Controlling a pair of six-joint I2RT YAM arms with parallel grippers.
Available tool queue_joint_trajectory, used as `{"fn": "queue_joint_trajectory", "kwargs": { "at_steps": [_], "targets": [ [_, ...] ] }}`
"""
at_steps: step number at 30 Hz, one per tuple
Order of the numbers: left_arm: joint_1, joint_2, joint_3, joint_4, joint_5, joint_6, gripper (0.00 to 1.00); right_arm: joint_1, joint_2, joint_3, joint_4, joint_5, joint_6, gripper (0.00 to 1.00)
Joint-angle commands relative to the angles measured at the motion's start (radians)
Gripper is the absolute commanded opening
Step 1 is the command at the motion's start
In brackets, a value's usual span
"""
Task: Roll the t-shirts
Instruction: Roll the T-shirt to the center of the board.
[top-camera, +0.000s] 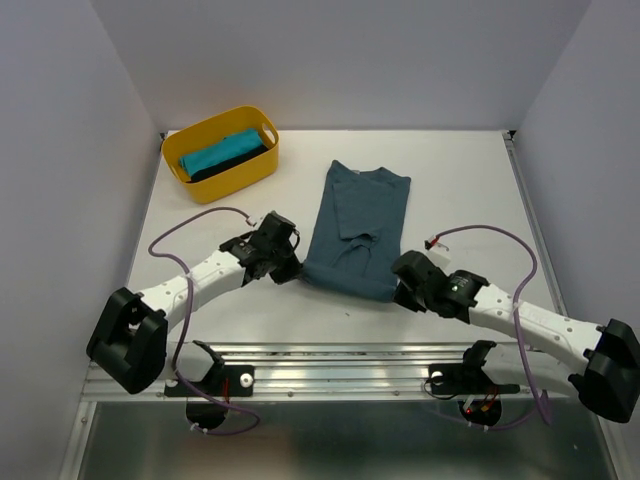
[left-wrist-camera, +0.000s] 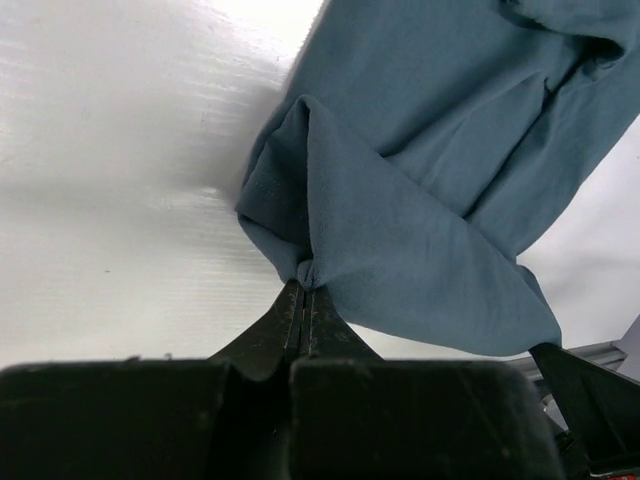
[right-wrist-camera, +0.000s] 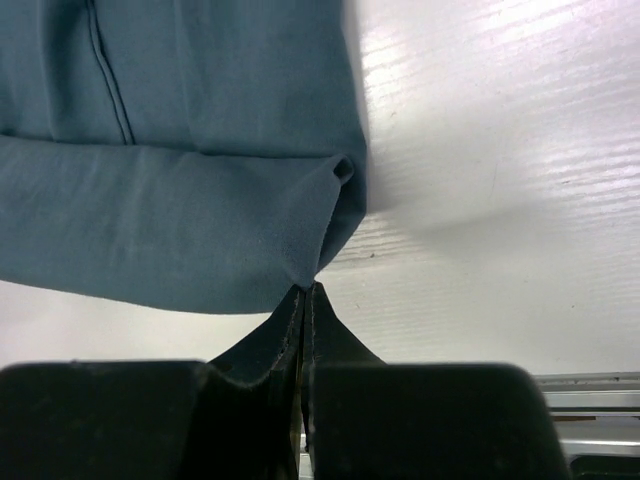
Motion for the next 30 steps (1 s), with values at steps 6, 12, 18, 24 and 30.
{"fn": "queue_joint_trajectory", "kwargs": {
  "at_steps": [6, 12, 18, 24, 30],
  "targets": [
    [0.021, 0.068, 0.095, -0.025, -0.018, 0.054, 0.0, -0.064, 0.061, 0.09, -0.012, 0.046, -0.081, 0.01],
    [0.034, 0.129, 0.151, -0.02, -0.059, 0.082, 0.0, -0.132, 0.11, 0.125, -0.006, 0.04, -0.148, 0.01],
    [0.047, 0.21, 0.211, -0.017, -0.071, 0.12, 0.0, -0.181, 0.15, 0.156, 0.02, 0.026, -0.202, 0.01],
    [0.052, 0.29, 0.264, -0.007, -0.102, 0.143, 0.0, -0.23, 0.214, 0.173, 0.067, 0.009, -0.254, 0.01],
    [0.057, 0.351, 0.291, 0.027, -0.124, 0.18, 0.0, -0.264, 0.288, 0.194, 0.109, 0.014, -0.311, 0.03]
  ]
}}
